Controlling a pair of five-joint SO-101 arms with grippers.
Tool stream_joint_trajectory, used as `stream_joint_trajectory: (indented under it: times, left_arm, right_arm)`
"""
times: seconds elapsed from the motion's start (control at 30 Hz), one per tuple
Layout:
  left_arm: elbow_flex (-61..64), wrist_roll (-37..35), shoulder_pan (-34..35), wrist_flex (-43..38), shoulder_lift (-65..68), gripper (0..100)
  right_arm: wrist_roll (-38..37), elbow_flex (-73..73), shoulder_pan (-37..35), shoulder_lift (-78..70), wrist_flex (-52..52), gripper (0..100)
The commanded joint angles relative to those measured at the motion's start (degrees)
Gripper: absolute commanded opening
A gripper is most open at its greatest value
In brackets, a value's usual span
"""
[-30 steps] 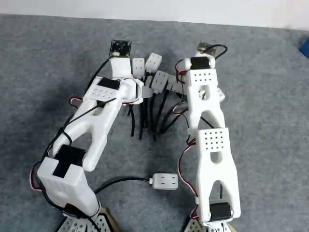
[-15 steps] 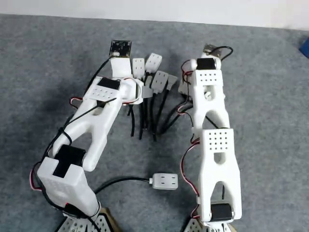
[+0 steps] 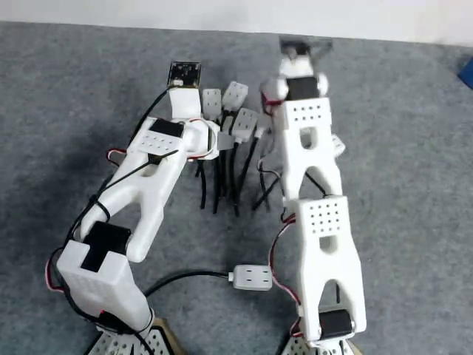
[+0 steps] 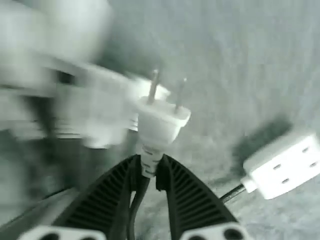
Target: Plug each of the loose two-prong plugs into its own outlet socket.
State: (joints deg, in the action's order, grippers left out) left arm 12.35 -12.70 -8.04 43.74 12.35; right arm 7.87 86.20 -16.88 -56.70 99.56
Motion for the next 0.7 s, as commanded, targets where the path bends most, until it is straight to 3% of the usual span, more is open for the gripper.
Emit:
stream_joint_trajectory:
  times: [0.0,0.1,0.33,0.53,0.67]
  left_arm:
    - [-0.1,0.5,-0.5,-1.2,-0.4,33]
    - [-0.1,0.5,-0.5,-1.2,-0.4,33]
    - [-1.3,6.2,0.0,-0.4,-1.2,33]
    - [-14.5,17.0,2.8,25.1,-6.1,33]
    - [-18.9,25.9,5.6,40.4,-13.3,33]
  right_arm:
    - [-2.0,-5.1,-1.1,19.1,1.6,0.5]
    - [-4.2,-25.9,-3.9,32.5,1.6,0.6]
    - [-21.6,-69.9,-12.1,65.8,0.9,0.7]
    - [-31.7,-104.2,-9.1,89.0,-13.8,0.7]
    - [-33.7,-123.4,-9.0,98.0,-24.6,0.7]
